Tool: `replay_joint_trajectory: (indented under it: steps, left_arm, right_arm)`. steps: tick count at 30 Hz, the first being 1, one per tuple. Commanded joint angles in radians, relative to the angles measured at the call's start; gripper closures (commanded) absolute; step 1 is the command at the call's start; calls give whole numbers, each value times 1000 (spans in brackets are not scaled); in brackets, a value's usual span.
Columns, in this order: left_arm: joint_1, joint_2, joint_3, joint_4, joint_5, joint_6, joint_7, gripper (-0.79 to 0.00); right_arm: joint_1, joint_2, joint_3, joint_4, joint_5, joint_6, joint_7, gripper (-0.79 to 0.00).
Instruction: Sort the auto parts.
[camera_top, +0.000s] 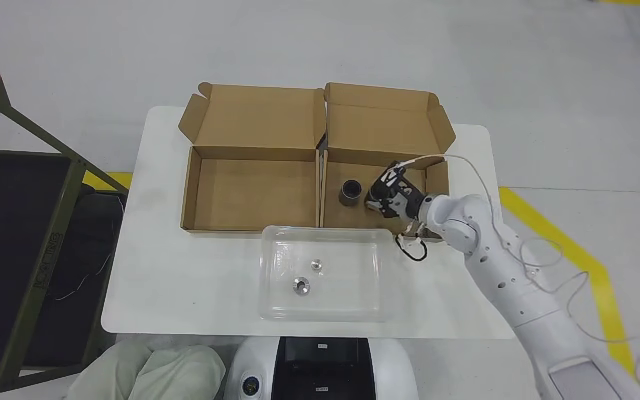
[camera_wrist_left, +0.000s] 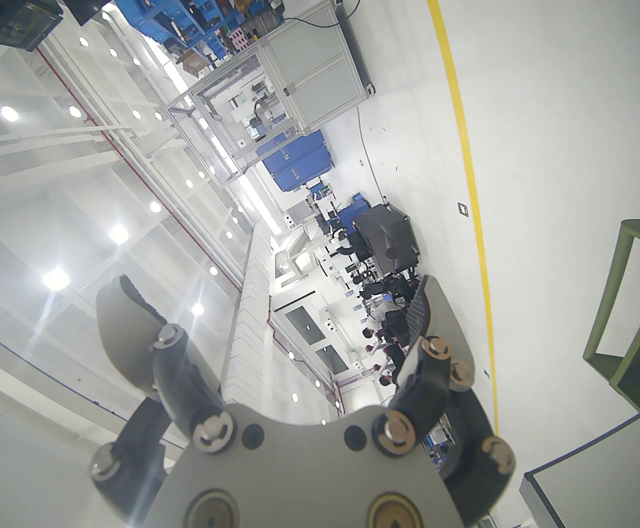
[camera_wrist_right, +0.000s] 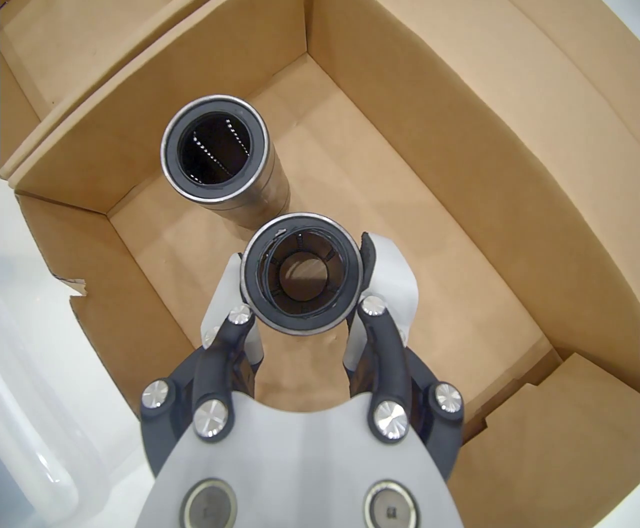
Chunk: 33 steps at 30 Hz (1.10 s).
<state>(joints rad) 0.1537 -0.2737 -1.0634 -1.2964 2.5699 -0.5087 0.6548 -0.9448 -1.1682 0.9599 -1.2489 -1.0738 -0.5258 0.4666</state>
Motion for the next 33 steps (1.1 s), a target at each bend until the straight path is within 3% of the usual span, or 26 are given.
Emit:
replay_joint_trajectory:
  steps: [1,3,6,13,21,33]
  left_arm:
    - [0,0,0,0,0,0,0,-785]
    - [0,0,0,0,0,0,0,-785]
    - [0,0,0,0,0,0,0,-785]
    - [0,0,0,0,0,0,0,-785]
    - [0,0,0,0,0,0,0,-785]
    - [0,0,0,0,0,0,0,-785]
  right_arm:
    - [-2,0,0,-2,-1,-2,-1,-369]
    - [-5,0,2,-6,-2,-5,0,-394]
    - [-13,2,9,-21,-4,-10,4,-560]
    - [-44,16,50,-105,-21,-17,-2,-711]
    - [-123,38,105,-292,-55,-58,-8,-748]
    - [-229,55,93,-554,-139,-118,9,-785]
